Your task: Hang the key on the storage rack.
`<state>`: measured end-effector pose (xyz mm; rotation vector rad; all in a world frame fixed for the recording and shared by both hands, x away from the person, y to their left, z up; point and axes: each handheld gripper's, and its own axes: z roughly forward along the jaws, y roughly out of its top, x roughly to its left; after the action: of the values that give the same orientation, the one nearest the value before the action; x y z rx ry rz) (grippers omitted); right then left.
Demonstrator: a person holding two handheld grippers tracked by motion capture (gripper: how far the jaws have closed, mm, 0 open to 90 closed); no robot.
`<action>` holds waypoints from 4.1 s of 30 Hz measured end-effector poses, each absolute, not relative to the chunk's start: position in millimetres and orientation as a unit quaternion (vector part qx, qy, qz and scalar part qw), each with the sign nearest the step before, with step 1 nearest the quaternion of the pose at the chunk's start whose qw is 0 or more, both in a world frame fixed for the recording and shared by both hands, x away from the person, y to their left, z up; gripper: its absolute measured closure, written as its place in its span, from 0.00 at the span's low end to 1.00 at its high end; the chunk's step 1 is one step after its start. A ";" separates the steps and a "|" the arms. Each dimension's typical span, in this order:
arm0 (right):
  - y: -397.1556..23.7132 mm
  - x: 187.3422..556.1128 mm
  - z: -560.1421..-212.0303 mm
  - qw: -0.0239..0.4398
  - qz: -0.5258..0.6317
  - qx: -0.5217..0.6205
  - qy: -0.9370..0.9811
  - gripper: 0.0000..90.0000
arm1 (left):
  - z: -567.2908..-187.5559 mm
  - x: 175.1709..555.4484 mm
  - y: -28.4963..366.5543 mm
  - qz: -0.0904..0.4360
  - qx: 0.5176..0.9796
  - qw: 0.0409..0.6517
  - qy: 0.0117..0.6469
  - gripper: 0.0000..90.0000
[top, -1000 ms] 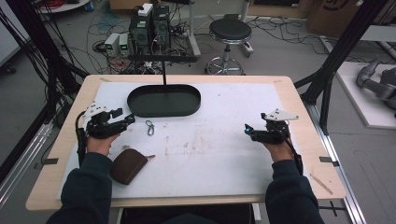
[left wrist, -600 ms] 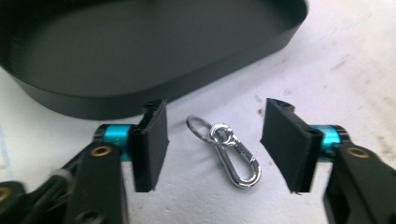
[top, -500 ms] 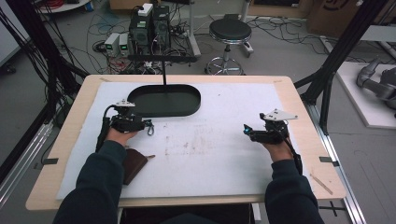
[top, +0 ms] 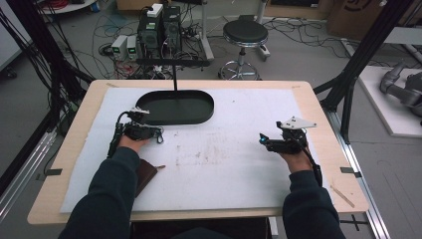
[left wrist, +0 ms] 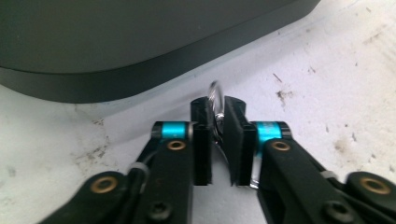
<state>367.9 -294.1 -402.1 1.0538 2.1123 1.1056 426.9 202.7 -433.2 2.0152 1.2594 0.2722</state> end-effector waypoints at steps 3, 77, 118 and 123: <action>-294.6 367.7 -402.1 0.264 0.407 0.392 0.781 0.21 | -431.9 425.9 203.7 0.109 0.787 0.367 0.485 0.96; -296.2 365.7 -402.1 0.263 0.410 0.394 0.779 0.22 | -309.1 515.9 256.6 0.277 0.712 0.480 0.431 0.98; -291.8 367.0 -402.8 0.261 0.404 0.386 0.787 0.22 | -340.4 393.3 252.9 0.265 0.660 0.551 0.437 0.20; -290.5 364.4 -401.4 0.262 0.406 0.384 0.787 0.21 | -354.6 364.9 250.5 0.265 0.659 0.557 0.431 0.20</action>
<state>364.4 -290.5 -401.4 1.0387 2.1295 1.0995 364.9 250.5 -354.6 1.5556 1.0173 0.6244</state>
